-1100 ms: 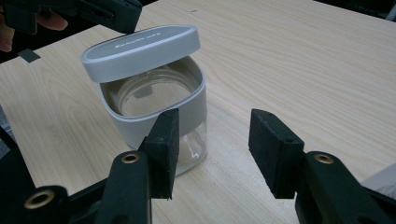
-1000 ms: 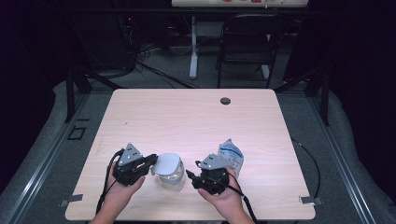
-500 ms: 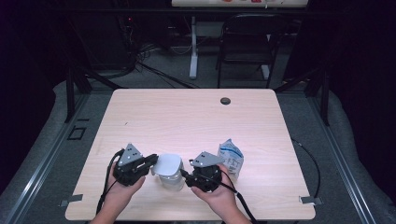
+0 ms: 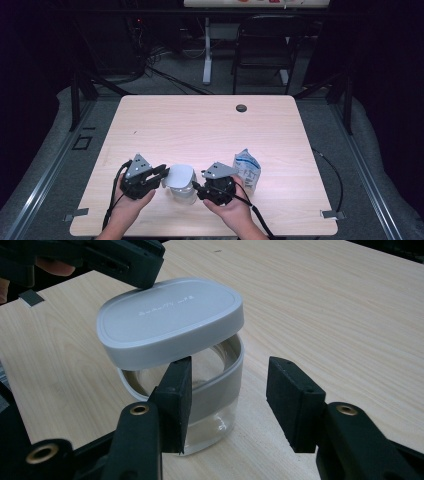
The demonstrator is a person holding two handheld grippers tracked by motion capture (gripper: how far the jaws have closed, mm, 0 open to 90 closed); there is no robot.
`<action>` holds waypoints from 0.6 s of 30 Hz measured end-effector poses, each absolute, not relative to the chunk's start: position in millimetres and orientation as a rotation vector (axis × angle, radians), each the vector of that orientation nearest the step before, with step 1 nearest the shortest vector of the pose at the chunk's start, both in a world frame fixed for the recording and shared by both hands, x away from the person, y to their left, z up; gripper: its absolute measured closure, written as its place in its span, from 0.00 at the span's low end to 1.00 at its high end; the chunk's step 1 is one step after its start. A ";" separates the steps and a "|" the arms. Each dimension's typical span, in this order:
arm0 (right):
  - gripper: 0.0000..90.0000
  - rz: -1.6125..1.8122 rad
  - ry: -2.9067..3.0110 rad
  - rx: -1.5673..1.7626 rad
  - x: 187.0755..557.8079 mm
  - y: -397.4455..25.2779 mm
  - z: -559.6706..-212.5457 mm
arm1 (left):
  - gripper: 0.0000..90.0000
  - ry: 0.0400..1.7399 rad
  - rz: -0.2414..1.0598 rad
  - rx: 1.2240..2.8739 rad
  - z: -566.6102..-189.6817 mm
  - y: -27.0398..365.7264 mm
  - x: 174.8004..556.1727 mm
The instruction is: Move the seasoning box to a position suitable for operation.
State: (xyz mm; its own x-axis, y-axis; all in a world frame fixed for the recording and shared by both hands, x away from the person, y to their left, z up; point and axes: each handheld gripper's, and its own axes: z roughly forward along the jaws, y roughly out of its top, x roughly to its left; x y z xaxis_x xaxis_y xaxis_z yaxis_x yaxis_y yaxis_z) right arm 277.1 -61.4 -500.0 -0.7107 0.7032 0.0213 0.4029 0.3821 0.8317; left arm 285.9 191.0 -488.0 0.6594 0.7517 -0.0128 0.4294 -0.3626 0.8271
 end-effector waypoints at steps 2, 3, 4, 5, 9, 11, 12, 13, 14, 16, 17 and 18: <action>0.59 1.252 2.309 0.961 276.6 -60.8 -498.9 | 0.83 0.910 0.468 1.999 -487.5 192.2 284.2; 0.59 1.252 2.308 0.959 276.2 -60.4 -498.0 | 0.82 0.909 0.471 1.990 -487.1 192.8 282.9; 0.59 1.253 2.307 0.955 276.0 -60.2 -497.2 | 0.81 0.910 0.473 1.992 -486.1 194.3 281.9; 0.59 1.259 2.305 0.956 275.8 -59.8 -496.5 | 0.81 0.910 0.477 1.981 -486.1 195.3 281.2; 0.59 1.264 2.301 0.949 275.9 -58.1 -493.6 | 0.79 0.918 0.494 1.980 -485.6 200.7 278.8; 0.59 1.261 2.303 0.942 276.0 -57.5 -492.2 | 0.79 0.926 0.501 1.973 -487.3 203.8 278.9; 0.59 1.260 2.305 0.940 276.0 -57.1 -491.4 | 0.79 0.928 0.503 1.974 -488.3 205.6 279.1; 0.59 1.265 2.301 0.940 276.0 -56.4 -491.1 | 0.79 0.933 0.506 1.976 -489.4 207.1 279.3; 0.59 1.263 2.301 0.938 276.0 -56.1 -490.3 | 0.79 0.935 0.508 1.972 -491.0 208.5 279.6; 0.59 1.263 2.303 0.935 276.4 -55.4 -489.1 | 0.79 0.945 0.509 1.967 -494.7 210.8 279.7; 0.59 1.262 2.301 0.934 276.5 -55.0 -488.5 | 0.79 0.949 0.511 1.969 -496.4 211.8 279.5; 0.59 1.270 2.296 0.937 276.6 -54.2 -488.3 | 0.79 0.954 0.508 1.973 -498.0 213.0 279.3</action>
State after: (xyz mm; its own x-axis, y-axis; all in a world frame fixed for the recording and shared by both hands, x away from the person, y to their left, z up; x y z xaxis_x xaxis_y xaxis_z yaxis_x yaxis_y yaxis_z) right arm 276.6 -54.2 -488.3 -0.7185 0.6955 0.0105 0.3786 0.3784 0.8447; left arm 279.3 213.0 -498.0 0.6247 0.7809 -0.0077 0.4296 -0.3355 0.8384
